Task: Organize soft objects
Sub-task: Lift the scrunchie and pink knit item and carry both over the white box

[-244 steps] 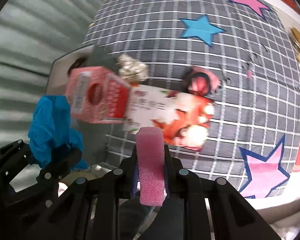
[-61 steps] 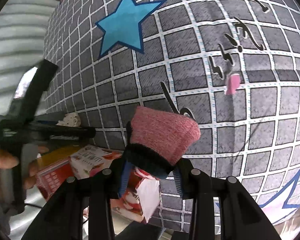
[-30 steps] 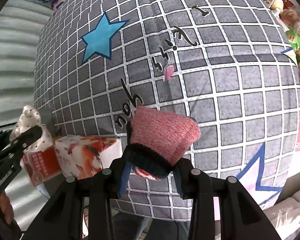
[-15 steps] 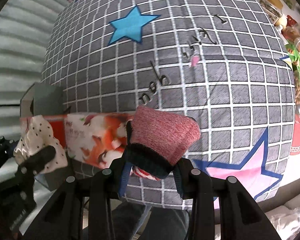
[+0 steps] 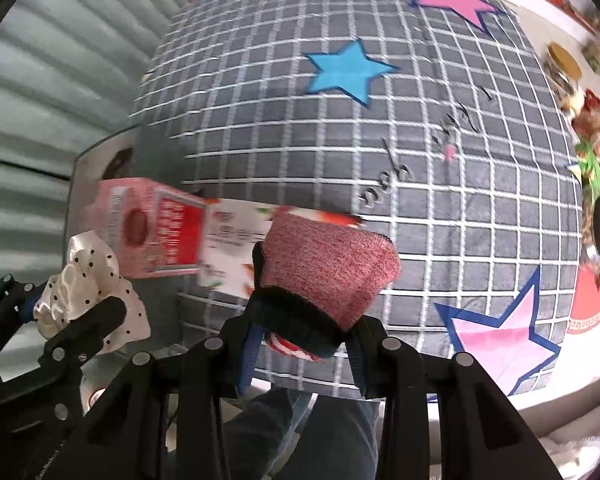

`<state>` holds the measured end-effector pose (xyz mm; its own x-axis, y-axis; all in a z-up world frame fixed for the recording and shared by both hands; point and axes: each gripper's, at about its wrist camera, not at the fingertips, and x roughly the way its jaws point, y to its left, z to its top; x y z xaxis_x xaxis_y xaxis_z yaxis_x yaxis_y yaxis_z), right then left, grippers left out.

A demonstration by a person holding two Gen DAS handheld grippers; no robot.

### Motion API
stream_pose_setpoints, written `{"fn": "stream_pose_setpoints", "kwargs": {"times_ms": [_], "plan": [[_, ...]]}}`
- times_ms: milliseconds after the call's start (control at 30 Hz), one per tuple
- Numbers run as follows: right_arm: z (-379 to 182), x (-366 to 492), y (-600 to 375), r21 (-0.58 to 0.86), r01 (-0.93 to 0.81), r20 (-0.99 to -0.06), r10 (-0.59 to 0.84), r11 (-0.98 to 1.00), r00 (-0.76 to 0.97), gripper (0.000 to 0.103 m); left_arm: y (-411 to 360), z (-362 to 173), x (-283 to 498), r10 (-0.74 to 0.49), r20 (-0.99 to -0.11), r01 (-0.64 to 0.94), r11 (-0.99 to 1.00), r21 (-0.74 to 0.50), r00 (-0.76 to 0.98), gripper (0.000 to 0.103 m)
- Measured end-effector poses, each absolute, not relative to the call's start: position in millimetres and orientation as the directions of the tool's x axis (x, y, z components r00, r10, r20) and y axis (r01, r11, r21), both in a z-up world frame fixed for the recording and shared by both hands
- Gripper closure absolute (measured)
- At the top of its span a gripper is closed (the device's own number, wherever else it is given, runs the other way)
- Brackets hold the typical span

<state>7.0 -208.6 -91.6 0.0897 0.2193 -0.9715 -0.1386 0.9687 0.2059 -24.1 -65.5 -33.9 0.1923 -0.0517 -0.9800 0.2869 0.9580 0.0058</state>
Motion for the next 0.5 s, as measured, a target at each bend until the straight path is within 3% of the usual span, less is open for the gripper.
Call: {"fn": "stream_pose_setpoints", "kwargs": {"times_ms": [500], "plan": [[-62, -22, -93, 0.165, -0.379, -0.968, 0.224, 0.911, 0.117, 0.064, 45, -11, -65, 0.024, -0.96, 0.015, 0.999, 0.029, 0.28, 0.067]]}}
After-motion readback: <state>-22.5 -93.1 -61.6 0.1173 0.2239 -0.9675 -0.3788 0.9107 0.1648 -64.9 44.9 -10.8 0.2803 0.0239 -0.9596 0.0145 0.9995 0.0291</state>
